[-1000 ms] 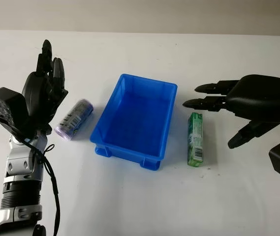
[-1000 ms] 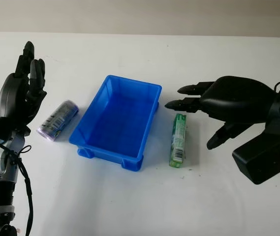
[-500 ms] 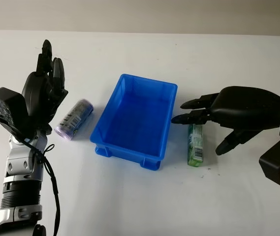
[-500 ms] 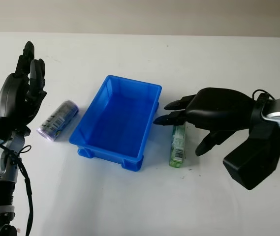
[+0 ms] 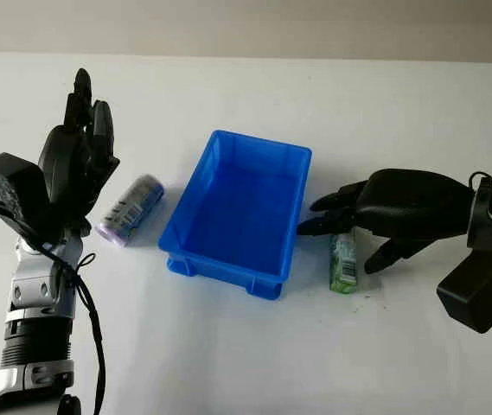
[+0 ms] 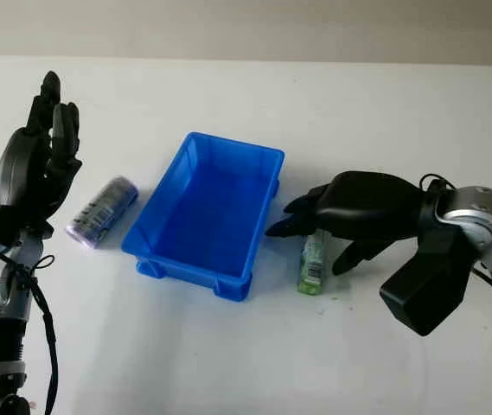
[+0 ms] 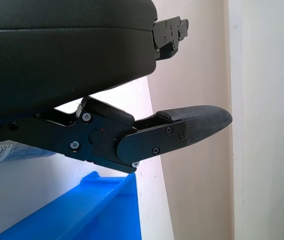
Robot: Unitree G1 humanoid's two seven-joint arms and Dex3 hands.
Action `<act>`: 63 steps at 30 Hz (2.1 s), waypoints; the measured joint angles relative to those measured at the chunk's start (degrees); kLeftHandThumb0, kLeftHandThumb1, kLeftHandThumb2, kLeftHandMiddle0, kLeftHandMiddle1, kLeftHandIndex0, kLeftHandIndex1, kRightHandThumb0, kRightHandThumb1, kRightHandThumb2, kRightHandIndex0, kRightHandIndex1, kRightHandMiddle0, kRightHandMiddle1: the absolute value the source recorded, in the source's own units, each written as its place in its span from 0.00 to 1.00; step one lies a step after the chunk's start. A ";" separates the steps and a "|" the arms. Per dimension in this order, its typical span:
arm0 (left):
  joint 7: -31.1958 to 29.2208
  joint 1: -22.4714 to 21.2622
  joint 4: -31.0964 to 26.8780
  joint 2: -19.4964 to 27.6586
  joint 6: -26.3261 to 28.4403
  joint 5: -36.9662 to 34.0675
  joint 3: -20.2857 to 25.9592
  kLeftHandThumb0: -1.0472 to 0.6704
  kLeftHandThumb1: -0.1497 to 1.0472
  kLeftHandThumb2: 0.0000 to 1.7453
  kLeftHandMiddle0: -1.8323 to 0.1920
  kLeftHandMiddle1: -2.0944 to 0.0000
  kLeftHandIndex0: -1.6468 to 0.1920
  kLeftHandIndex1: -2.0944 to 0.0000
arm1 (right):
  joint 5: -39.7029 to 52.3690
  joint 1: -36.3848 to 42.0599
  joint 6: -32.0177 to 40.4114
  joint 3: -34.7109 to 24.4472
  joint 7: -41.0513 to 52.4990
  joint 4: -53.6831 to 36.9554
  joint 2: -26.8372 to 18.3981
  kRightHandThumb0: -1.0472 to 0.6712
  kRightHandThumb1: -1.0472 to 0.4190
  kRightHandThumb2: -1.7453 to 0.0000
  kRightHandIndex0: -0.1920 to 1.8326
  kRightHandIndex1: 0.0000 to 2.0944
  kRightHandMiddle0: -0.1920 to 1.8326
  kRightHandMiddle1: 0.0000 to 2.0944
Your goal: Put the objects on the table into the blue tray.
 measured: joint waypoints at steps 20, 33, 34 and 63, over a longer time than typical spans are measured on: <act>0.07 -0.06 -0.81 0.85 1.22 -0.14 0.15 0.13 1.00 0.37 1.00 0.98 1.00 0.99 | -35.59 -4.72 0.18 7.34 -47.36 10.58 -1.71 0.29 0.00 0.84 0.61 1.00 0.45 1.00; -0.98 -0.35 -0.73 1.67 1.22 -0.17 0.13 0.14 1.00 0.36 1.00 0.98 1.00 0.99 | -39.57 -7.45 5.72 12.76 -58.02 14.62 -3.29 0.31 0.00 0.90 0.59 1.00 0.47 1.00; -1.00 -0.36 -0.71 1.71 1.23 -0.19 0.13 0.14 1.00 0.36 1.00 0.98 1.00 0.99 | -38.58 -8.04 6.66 12.50 -57.98 15.36 -3.33 0.31 0.00 0.91 0.58 1.00 0.47 1.00; -0.63 -1.58 0.77 1.75 0.92 -0.15 -0.42 0.14 1.00 0.36 1.00 0.98 1.00 0.99 | -24.47 -28.95 17.82 11.00 -63.42 26.84 8.93 0.33 0.00 0.95 0.67 1.00 0.58 1.00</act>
